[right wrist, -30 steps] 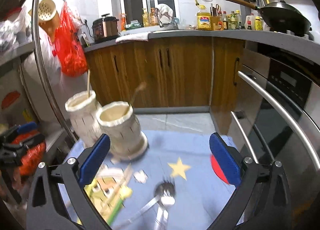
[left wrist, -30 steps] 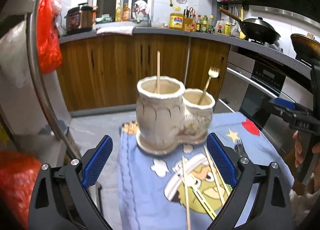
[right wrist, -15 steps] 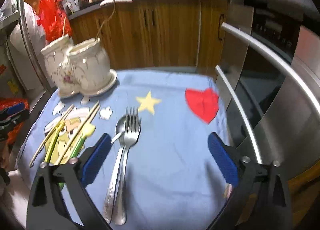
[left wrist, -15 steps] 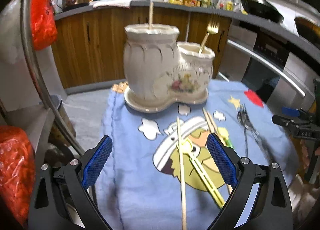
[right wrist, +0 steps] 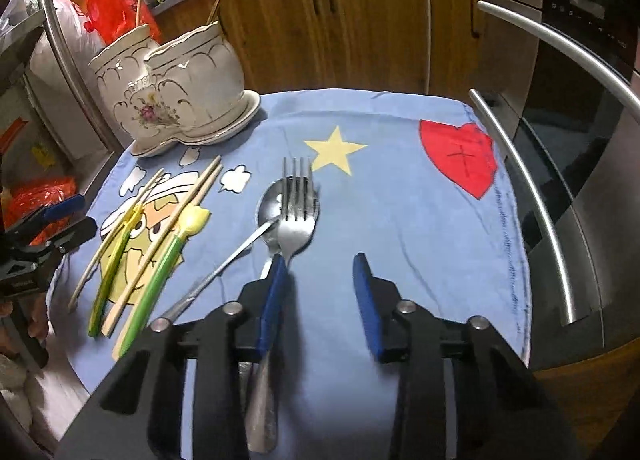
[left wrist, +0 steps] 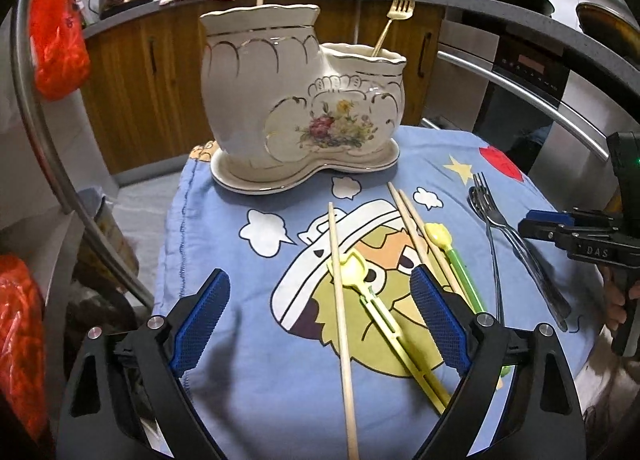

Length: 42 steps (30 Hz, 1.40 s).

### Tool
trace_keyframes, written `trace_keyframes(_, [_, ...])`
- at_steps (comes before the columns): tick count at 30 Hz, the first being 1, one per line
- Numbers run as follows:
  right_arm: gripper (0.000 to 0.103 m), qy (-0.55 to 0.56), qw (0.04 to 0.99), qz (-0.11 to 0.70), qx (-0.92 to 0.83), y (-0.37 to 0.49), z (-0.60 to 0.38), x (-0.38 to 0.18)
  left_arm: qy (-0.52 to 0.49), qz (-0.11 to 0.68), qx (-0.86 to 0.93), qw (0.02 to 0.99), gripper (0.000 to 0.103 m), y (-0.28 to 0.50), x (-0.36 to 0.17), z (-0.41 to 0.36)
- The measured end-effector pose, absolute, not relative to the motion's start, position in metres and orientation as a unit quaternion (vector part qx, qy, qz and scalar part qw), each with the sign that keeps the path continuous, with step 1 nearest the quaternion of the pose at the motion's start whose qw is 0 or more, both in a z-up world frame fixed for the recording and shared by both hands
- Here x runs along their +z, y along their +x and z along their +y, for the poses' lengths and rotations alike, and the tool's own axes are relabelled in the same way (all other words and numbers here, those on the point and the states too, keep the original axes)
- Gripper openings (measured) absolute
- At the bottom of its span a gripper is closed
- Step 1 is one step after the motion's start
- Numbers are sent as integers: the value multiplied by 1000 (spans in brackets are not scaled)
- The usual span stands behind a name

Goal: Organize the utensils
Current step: 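Grasp another wooden chopstick with the left gripper while the right gripper grasps a fork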

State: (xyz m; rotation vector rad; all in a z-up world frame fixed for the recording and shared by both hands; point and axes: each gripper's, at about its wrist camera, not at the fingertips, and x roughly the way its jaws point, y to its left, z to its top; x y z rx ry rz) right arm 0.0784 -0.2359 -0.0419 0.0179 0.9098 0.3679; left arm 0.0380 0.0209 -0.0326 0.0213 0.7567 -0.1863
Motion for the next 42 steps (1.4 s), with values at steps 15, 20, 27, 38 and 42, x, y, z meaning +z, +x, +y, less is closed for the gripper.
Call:
trace_keyframes(15, [12, -38, 869, 455, 191, 73, -221, -38, 30, 394, -117, 911, 60, 40, -43, 12])
trace_keyframes(20, [9, -40, 863, 467, 186, 76, -221, -37, 17, 404, -116, 907, 46, 42, -46, 17])
trace_keyframes(27, [9, -69, 853, 484, 181, 83, -210, -40, 18, 428, -120, 896, 24, 45, -53, 16])
trace_keyframes(38, [8, -25, 852, 486, 191, 87, -218, -43, 57, 421, -101, 899, 6, 52, -56, 6])
trace_keyframes(42, [5, -15, 860, 472, 191, 86, -220, -40, 30, 419, -110, 901, 5, 53, -55, 14])
